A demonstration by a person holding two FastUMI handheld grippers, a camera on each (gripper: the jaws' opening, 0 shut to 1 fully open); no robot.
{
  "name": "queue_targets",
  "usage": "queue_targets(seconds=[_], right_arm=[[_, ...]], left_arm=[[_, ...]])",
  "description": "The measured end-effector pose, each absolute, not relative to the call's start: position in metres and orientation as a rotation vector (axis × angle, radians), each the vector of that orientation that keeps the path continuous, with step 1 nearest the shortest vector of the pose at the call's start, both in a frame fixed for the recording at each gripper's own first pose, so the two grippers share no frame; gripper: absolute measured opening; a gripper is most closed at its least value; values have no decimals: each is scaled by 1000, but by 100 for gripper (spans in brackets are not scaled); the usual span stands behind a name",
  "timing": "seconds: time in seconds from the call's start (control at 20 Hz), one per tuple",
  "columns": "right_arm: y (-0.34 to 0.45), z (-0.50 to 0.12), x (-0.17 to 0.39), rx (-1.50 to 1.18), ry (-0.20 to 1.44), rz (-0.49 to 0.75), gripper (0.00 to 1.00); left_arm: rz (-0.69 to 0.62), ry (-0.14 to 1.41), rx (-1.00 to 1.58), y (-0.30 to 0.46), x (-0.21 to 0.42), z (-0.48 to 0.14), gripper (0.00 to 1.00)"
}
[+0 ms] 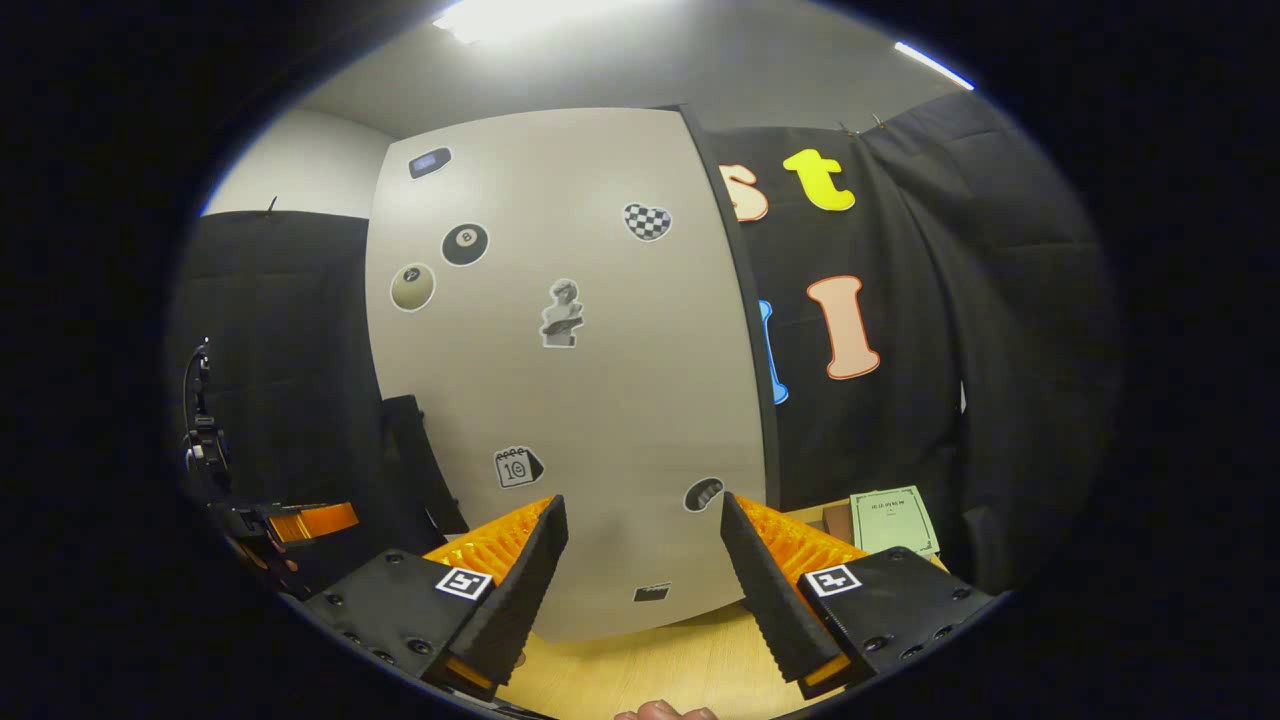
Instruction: Open the cabinet door with the right hand, grasp the bottle in the cabinet with the left hand and place it on the coaster, then close the cabinet door with the right hand.
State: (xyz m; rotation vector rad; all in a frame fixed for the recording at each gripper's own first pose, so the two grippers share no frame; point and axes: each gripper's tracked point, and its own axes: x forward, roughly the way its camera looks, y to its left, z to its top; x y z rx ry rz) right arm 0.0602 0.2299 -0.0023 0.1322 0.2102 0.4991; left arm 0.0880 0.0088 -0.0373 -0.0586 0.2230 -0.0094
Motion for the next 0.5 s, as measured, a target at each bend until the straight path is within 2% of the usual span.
queue_targets(seconds=[0.35, 0.5], right_arm=[[148, 5, 85, 85, 164, 464, 98], [121, 8, 89, 102, 159, 473, 98]], left_arm=[[-1, 114, -31, -58, 69, 1, 85], [52, 70, -3, -76, 59, 10, 85]])
